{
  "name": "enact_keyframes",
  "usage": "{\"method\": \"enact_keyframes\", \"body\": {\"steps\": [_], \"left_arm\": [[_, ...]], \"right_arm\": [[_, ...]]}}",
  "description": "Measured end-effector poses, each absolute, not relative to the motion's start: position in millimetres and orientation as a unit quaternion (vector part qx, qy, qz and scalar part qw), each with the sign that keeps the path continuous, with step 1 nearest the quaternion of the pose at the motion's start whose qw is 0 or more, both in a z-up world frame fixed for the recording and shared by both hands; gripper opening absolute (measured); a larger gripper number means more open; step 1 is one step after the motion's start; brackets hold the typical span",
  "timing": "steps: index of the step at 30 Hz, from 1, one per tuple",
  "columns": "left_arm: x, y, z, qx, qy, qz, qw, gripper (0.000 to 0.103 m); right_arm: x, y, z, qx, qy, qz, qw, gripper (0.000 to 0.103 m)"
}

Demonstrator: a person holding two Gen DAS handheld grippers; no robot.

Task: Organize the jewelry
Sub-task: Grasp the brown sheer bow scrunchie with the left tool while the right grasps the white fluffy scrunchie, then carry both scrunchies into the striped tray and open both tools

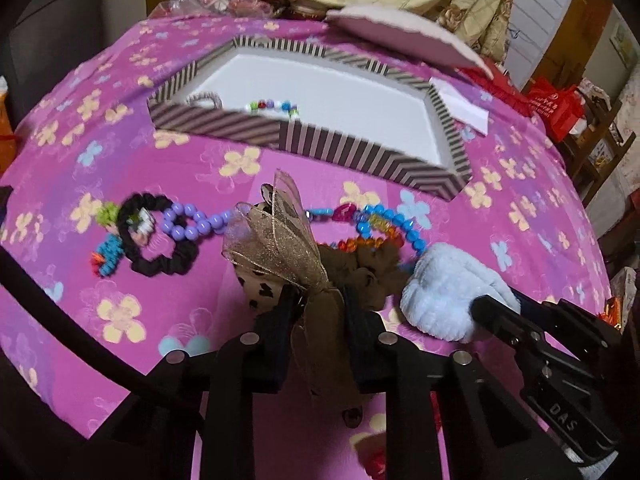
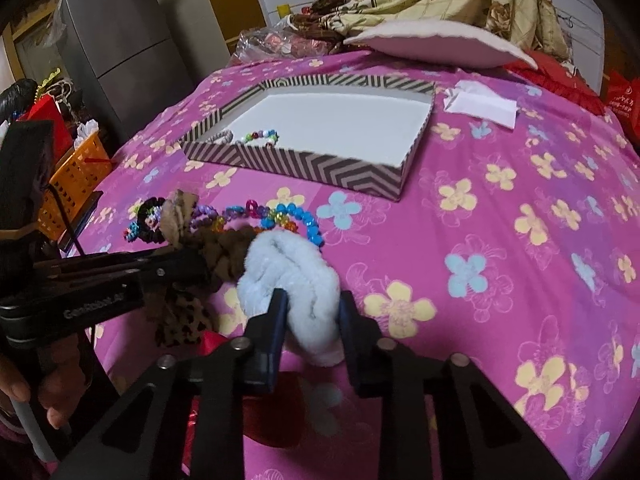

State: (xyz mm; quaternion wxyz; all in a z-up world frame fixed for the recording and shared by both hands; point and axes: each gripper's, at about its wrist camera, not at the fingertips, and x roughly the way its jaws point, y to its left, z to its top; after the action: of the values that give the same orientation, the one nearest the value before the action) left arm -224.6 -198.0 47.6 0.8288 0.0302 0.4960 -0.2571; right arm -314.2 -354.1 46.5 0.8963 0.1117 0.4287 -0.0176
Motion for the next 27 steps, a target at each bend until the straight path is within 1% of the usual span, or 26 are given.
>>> {"method": "enact_keyframes", "body": {"steps": [4, 11, 16, 27], "left_arm": [[-225, -192, 61, 0.025, 0.482, -0.261, 0.836, 0.016], [-226, -184, 83, 0.023, 0.46, -0.265, 0.847, 0.016], [-225, -186, 98, 0.034, 0.44, -0.265, 0.857, 0.016], [-208, -190, 118, 0.046, 0.419, -0.257, 0.87, 0.016]], "right_arm": [[-317, -354, 59, 0.109, 0.415, -0.02, 0.903, 0.023], [-319, -353, 80, 0.106, 0.395, -0.022, 0.912, 0.022], [-316, -355, 89, 0.109, 0.388, -0.024, 0.915, 0.022], [-299, -363, 104, 0.108, 0.379, -0.035, 0.919, 0.022]]}}
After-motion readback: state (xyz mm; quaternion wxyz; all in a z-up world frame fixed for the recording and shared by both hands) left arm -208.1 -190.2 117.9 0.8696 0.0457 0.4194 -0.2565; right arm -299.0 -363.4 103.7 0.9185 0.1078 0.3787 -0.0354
